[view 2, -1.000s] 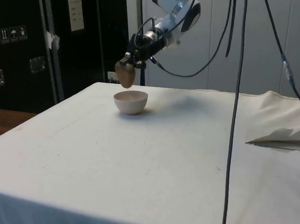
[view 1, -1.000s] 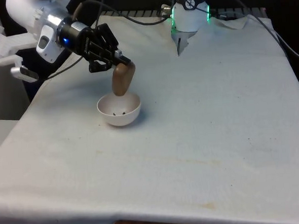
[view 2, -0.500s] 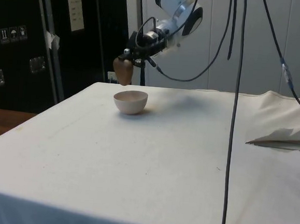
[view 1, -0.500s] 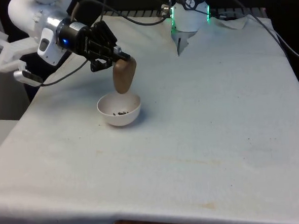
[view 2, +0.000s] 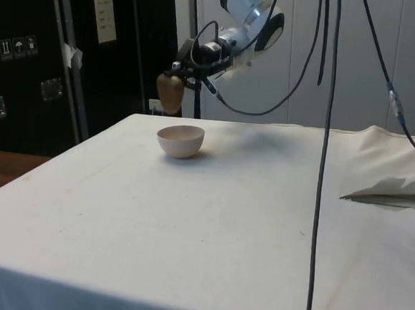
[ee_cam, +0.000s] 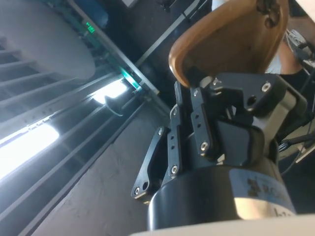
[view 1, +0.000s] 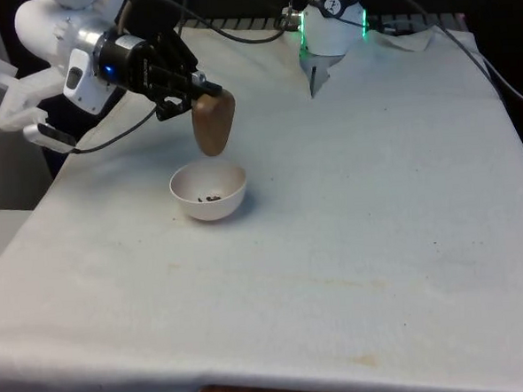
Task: Pour the coffee beans from the cup into the bowl.
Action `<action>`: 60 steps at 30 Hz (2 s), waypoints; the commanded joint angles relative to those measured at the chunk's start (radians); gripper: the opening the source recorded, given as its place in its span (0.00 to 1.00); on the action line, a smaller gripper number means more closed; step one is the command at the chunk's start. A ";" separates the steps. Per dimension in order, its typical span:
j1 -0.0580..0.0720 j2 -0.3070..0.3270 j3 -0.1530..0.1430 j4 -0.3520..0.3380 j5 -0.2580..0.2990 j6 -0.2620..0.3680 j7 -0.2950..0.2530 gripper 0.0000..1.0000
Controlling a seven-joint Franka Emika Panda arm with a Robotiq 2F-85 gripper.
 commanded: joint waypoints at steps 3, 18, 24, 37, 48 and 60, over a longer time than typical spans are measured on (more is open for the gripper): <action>-0.010 0.005 0.005 0.005 0.017 -0.022 0.016 0.00; -0.018 0.026 -0.009 0.001 0.104 -0.103 0.047 0.00; -0.020 0.029 -0.009 -0.004 0.123 -0.123 0.052 0.00; -0.006 0.033 -0.027 -0.009 0.127 -0.122 0.048 0.00; 0.029 0.028 -0.063 -0.014 0.102 -0.109 0.039 0.00; 0.077 -0.003 -0.098 -0.029 0.082 -0.106 0.034 0.00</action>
